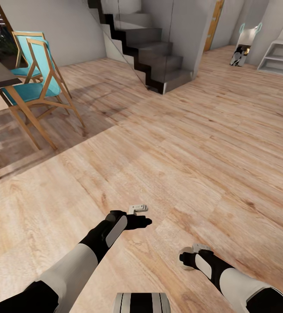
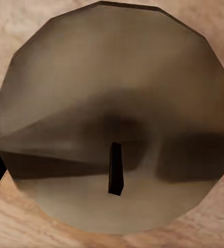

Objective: Place each of the two pumpkins and all three candles from the living room inside a cabinet in the living room (use any cabinet), then make sure every cabinet is closed, and position the cauldron so it is next to a table in the living room.

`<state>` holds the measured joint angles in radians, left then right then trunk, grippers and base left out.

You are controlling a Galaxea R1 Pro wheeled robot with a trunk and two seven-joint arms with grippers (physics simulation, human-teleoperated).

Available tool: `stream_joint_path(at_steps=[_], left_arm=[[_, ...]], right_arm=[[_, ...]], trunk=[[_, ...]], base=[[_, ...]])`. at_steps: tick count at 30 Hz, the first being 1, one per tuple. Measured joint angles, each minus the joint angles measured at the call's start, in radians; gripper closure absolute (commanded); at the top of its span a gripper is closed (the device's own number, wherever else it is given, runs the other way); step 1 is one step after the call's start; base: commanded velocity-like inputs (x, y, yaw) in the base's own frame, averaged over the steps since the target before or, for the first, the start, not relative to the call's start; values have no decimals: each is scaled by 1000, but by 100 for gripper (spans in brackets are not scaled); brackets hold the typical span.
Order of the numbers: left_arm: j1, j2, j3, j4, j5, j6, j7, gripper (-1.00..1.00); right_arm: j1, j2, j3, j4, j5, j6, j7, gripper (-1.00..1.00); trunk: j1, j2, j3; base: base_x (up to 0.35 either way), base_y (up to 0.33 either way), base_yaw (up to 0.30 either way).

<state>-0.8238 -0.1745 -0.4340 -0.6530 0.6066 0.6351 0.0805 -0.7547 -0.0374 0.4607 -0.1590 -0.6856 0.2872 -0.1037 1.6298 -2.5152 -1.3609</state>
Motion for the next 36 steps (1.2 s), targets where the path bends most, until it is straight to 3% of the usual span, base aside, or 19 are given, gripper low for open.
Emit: stream_joint_path(at_steps=[25,32,36], left_arm=[[0,0,0,0,1,0,0,-100],[0,0,1,7,0,1,2,-100],[0,0,11,88,-2,0,4,-100]], right_arm=[[0,0,0,1,0,0,0,100],[1,0,0,0,1,0,0,100],[1,0,-1,0,1,0,0,100]], trunk=[[-11,6,97],[-14,7,134],[-16,8,155]], base=[[0,0,0],[0,0,87],[0,0,181]])
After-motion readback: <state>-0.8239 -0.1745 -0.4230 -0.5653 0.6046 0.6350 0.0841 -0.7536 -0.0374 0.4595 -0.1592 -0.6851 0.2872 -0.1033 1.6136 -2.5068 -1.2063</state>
